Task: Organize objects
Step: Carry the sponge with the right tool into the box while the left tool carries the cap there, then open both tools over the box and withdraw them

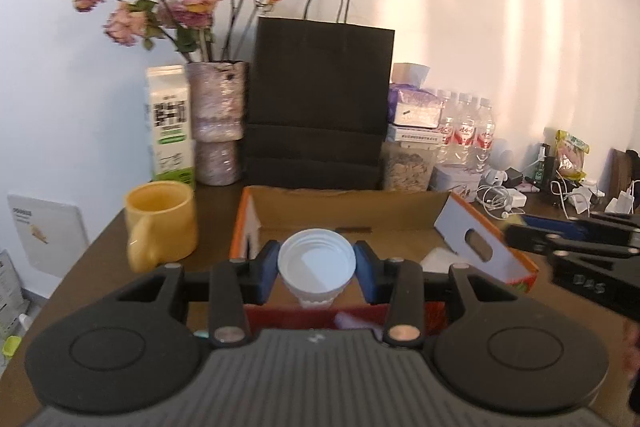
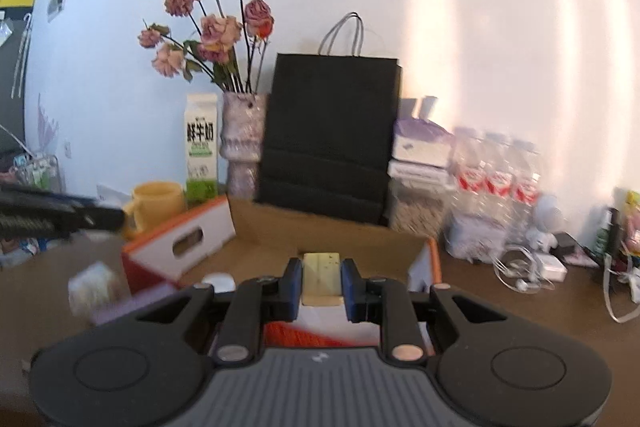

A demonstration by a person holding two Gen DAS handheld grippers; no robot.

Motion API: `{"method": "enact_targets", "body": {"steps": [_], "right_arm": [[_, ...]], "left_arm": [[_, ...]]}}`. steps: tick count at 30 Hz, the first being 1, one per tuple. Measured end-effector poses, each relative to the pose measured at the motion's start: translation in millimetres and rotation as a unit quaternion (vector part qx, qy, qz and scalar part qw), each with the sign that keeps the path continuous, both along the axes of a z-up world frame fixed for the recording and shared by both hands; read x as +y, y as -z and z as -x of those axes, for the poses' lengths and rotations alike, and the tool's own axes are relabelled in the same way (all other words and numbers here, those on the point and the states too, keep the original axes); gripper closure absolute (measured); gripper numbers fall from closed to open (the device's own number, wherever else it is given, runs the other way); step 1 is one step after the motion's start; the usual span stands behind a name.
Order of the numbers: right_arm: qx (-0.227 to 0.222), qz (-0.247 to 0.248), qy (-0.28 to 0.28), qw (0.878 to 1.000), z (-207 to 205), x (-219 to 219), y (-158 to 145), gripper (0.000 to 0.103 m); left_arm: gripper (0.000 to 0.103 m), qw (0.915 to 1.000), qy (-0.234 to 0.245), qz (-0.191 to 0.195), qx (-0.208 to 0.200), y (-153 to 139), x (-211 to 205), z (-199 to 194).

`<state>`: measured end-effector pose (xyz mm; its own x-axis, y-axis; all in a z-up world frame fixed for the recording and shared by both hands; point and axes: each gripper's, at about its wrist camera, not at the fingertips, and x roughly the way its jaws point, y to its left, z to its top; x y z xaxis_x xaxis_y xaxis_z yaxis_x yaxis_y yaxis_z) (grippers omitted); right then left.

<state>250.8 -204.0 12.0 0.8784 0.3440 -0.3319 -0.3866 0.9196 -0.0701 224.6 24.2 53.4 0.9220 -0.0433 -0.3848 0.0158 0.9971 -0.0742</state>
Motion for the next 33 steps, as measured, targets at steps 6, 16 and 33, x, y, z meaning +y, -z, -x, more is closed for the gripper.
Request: {"method": "enact_targets", "body": {"steps": [6, 16, 33], "right_arm": [[0.014, -0.011, -0.003, 1.0, -48, 26, 7, 0.084], [0.043, -0.012, 0.003, 0.999, -95, 42, 29, 0.083], [0.075, -0.015, 0.054, 0.996, -111, 28, 44, 0.0]], "left_arm": [[0.062, 0.9998, -0.015, 0.014, 0.004, 3, -6, -47], [0.062, 0.999, -0.037, 0.019, 0.015, 16, -2, -89], [0.0, 0.9971, -0.075, 0.008, -0.007, 20, 2, -94]]}}
